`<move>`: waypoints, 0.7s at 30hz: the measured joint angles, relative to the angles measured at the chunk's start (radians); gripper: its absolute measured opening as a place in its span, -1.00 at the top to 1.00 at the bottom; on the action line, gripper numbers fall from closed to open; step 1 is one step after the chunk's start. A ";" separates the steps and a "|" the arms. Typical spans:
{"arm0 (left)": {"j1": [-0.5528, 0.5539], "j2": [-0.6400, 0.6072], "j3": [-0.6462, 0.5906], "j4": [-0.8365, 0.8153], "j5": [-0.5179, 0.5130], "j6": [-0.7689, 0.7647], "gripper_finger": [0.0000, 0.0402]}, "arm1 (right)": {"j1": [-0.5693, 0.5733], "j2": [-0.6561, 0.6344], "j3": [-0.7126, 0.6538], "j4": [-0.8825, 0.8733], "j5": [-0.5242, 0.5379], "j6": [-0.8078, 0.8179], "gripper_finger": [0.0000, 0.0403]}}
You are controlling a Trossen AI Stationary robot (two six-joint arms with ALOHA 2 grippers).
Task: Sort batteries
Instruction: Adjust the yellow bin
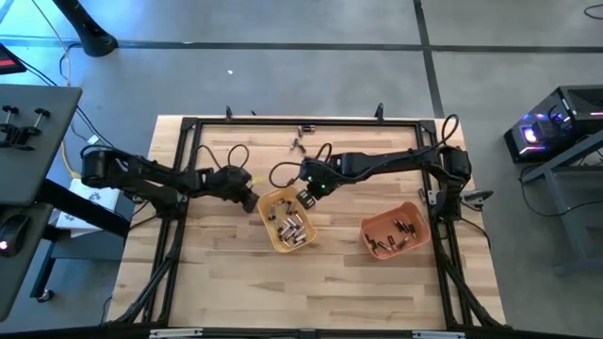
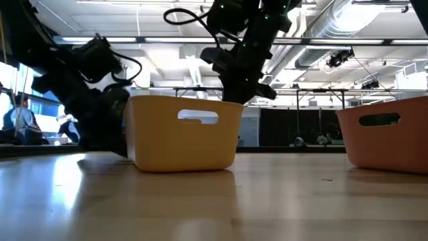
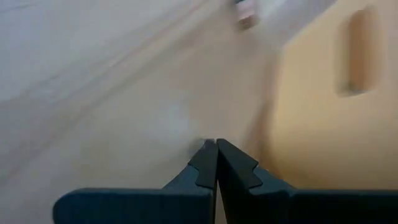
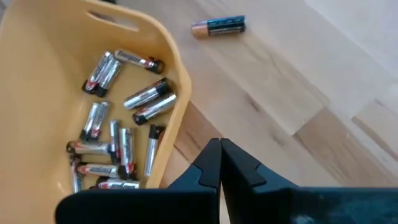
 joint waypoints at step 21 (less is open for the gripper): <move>-0.026 0.506 0.378 0.248 0.078 0.188 1.00 | 0.176 0.000 -0.055 -0.028 -0.140 -0.042 1.00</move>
